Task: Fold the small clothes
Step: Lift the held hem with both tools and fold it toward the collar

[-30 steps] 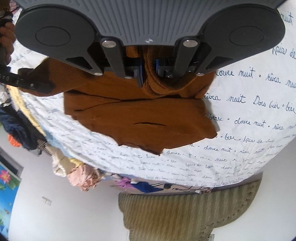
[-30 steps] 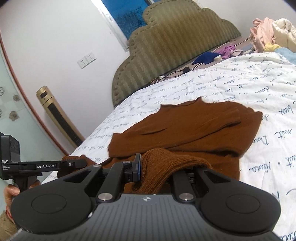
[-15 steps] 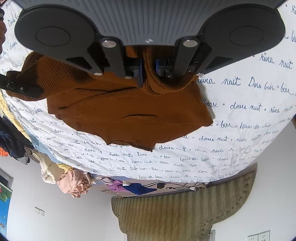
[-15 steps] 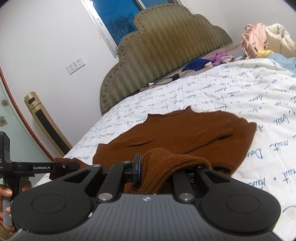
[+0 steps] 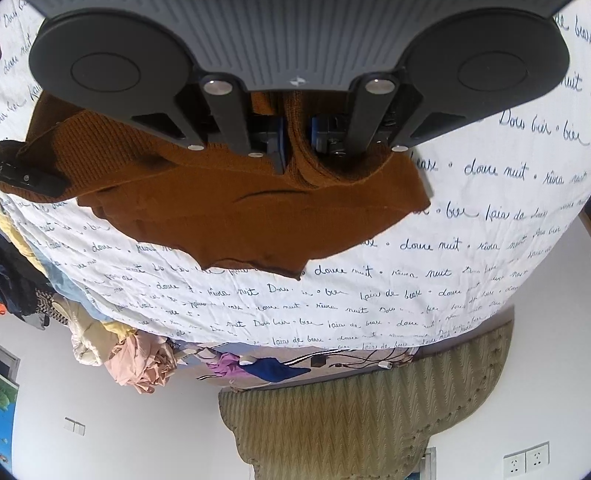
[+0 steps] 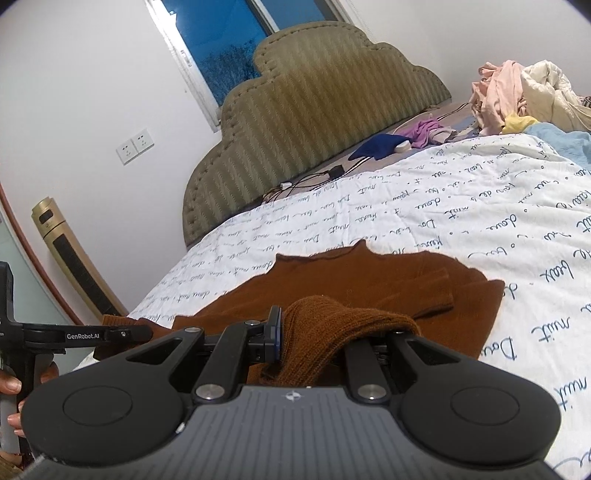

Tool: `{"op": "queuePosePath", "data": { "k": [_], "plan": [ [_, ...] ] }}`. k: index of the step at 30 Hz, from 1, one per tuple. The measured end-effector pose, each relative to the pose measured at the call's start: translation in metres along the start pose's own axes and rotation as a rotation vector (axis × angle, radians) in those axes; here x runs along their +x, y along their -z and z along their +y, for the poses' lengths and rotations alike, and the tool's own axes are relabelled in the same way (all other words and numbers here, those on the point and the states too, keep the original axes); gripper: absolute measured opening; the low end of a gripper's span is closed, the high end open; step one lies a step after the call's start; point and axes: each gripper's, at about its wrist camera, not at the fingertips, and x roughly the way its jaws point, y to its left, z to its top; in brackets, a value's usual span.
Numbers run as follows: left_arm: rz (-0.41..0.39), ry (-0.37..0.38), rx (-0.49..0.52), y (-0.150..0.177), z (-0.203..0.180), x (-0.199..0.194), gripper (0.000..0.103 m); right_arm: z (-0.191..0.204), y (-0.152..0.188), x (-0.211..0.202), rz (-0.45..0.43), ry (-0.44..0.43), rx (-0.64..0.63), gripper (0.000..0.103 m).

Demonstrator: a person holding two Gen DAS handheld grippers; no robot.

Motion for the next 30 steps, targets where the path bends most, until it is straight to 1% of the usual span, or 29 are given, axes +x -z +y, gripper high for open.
{"op": "queuePosePath", "data": {
  "k": [9,15,22,30],
  "plan": [
    [-0.003,-0.033,-0.021,-0.021,0.004,0.031,0.012,-0.019,-0.014,0.038,0.025,0.009,0.065,0.018],
    [0.029,-0.071,-0.009,-0.031,0.007,0.063,0.012,-0.03,-0.017,0.068,0.057,0.026,0.092,0.018],
    [0.056,-0.089,0.01,-0.039,0.009,0.096,0.012,-0.055,-0.017,0.098,0.099,0.035,0.173,0.018],
    [0.081,-0.104,0.017,-0.046,0.008,0.126,0.013,-0.07,-0.021,0.122,0.116,0.051,0.198,0.018]
  ]
}}
